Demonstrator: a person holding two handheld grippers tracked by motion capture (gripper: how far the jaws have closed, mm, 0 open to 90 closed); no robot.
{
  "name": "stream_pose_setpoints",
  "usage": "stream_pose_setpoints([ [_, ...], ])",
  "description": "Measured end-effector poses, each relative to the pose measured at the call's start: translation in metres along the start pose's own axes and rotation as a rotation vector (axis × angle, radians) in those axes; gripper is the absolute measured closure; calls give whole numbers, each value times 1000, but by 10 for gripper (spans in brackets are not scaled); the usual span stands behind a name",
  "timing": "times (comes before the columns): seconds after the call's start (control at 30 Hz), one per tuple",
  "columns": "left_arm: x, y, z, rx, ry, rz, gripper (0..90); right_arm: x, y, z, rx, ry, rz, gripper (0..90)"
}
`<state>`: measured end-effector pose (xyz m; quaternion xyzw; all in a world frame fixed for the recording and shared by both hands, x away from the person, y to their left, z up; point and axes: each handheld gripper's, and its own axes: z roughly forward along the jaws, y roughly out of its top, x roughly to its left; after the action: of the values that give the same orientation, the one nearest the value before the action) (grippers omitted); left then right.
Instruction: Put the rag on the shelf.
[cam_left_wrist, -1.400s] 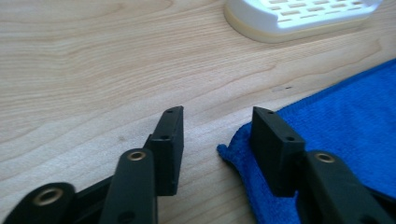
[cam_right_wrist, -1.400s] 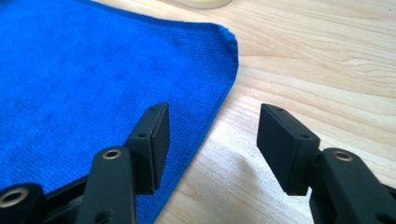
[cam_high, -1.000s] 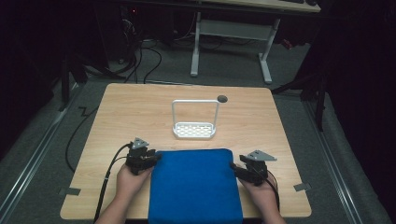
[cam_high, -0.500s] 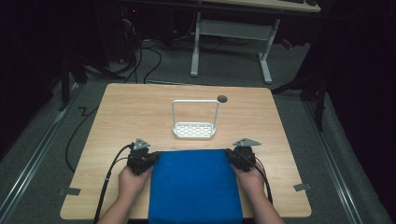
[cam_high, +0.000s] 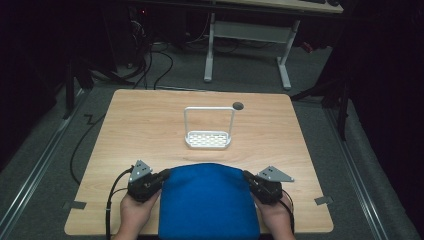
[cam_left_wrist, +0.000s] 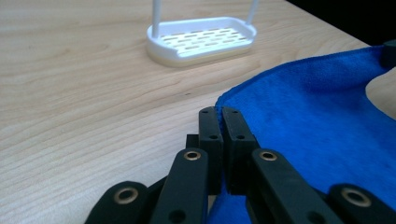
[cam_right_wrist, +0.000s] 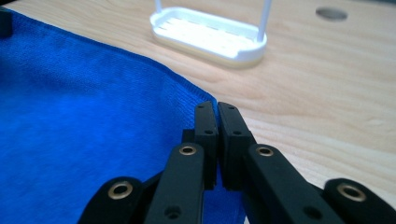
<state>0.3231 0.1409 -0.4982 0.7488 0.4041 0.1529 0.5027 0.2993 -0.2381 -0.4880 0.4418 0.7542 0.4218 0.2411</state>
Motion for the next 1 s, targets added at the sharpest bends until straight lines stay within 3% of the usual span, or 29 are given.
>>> stream_pose_setpoints([
  [0.1,-14,7,-18,-104,13,50,879,7,3,-18,-64,3,-24,882],
  [0.13,-14,7,-18,-104,13,50,879,7,3,-18,-64,3,-24,882],
  [0.2,-21,16,-31,-209,25,84,879,11,12,-33,-145,-6,-34,882],
  [0.27,-23,18,-36,-236,30,95,879,12,14,-38,-171,-13,-38,883],
  [0.3,-26,22,-43,-283,45,108,880,14,18,-46,-212,-24,-44,883],
  [0.33,-26,22,-43,-283,45,108,880,15,20,-49,-233,-30,-48,883],
  [0.37,-27,26,-51,-323,48,113,880,15,22,-53,-252,-34,-47,883],
  [0.4,-27,26,-51,-323,48,113,880,15,22,-53,-252,-34,-47,883],
  [0.43,-27,33,-58,-365,51,114,881,15,27,-59,-286,-43,-48,882],
  [0.7,-29,68,-74,-459,43,147,881,11,51,-72,-375,-47,-36,883],
  [1.0,-34,99,-79,-529,44,190,881,7,82,-82,-454,-56,-48,884],
])
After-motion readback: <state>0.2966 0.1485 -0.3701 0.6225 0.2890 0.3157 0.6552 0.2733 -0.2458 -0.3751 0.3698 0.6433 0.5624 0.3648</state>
